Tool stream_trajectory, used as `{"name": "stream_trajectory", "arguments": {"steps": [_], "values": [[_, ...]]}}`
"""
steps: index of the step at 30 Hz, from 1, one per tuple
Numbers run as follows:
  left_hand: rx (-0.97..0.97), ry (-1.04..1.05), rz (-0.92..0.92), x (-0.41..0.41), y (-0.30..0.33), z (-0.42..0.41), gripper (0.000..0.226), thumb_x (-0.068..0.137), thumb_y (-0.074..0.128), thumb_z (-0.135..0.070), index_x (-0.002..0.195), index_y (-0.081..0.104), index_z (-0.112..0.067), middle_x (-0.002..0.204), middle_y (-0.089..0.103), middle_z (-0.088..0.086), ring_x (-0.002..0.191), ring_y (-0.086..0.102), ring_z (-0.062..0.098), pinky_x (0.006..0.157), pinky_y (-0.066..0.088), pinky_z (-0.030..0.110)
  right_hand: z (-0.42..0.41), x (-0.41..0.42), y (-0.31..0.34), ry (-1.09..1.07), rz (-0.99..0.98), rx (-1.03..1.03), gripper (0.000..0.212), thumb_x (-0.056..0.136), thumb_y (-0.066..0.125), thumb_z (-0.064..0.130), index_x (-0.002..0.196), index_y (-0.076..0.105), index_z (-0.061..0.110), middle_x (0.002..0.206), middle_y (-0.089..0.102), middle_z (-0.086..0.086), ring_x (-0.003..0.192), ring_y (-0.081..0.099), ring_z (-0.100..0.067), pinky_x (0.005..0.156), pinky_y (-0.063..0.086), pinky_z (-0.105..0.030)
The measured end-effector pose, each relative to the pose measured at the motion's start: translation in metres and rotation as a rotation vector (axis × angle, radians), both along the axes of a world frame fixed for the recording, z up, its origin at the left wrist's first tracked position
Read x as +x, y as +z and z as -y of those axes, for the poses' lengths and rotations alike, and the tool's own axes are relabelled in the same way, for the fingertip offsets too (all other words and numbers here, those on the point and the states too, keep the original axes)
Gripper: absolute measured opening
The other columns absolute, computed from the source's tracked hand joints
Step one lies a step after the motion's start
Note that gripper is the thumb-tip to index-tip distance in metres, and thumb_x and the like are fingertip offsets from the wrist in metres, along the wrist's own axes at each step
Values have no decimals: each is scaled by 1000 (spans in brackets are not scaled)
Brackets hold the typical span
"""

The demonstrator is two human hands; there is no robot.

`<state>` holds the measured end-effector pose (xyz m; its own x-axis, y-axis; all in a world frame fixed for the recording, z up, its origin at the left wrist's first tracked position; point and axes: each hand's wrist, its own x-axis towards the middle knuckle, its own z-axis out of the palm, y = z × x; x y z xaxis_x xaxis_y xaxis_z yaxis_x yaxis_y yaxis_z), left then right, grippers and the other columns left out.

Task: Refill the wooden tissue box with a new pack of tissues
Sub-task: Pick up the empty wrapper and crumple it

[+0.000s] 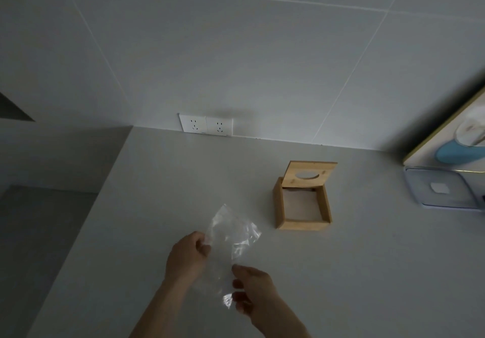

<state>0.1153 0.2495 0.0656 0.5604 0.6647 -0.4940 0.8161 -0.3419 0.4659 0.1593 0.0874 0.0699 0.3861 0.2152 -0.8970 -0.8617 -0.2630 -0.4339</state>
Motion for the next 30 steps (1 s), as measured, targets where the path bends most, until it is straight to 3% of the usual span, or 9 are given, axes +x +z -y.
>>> {"name": "stream_trajectory", "arguments": {"steps": [4,7,10,14,17,18,23,27,30], "values": [[-274,211,263,-1,13,2,7,81,69,-30,76,68,-25,82,75,-1,71,73,21,72,53,34,10,16,4,-70,58,1,10,87,74,7,95,72,1,81,59,-13,41,45,-16,39,30,-18],[-453,310,411,4,32,3,15,85,64,0,77,65,-13,79,70,6,58,69,17,60,45,29,18,34,21,-67,79,119,5,86,70,4,91,70,1,101,74,-18,45,47,-17,40,32,-21],[-510,310,471,12,57,5,27,85,48,13,77,61,-9,78,67,8,56,65,15,55,42,25,22,51,45,-17,127,229,19,80,79,4,91,63,5,97,76,-14,46,46,-17,40,32,-23],[-541,326,532,24,90,9,13,90,59,-5,99,66,-11,92,73,12,78,70,24,62,44,28,23,65,79,129,326,263,28,87,79,26,106,74,7,89,73,-10,58,60,-19,48,41,-27],[-531,244,610,37,113,8,26,91,67,-41,110,67,-23,100,76,1,88,74,19,75,50,33,23,71,101,175,435,228,26,90,75,27,103,75,6,87,73,-12,62,64,-22,49,43,-28],[-504,211,630,41,121,8,26,91,67,-43,108,68,-23,97,77,-2,85,75,17,78,53,35,23,73,109,201,468,209,26,90,73,30,102,75,7,88,74,-13,62,64,-22,48,44,-28],[-355,187,759,57,140,14,25,98,58,-26,82,66,-9,76,74,4,61,69,16,63,56,35,22,77,135,287,642,185,45,95,54,58,104,75,18,85,80,-13,46,55,-20,40,37,-25],[-332,247,860,55,146,16,22,98,57,-20,83,66,-8,72,68,5,52,59,16,57,54,34,23,82,146,107,714,252,38,100,55,40,93,78,10,84,79,-16,36,37,-14,38,28,-23],[-297,334,904,54,147,17,20,99,56,-20,83,66,-13,72,65,7,45,55,12,54,53,36,22,81,150,-95,632,272,42,101,56,28,67,79,20,77,77,-15,39,32,-14,46,20,-25]]}}
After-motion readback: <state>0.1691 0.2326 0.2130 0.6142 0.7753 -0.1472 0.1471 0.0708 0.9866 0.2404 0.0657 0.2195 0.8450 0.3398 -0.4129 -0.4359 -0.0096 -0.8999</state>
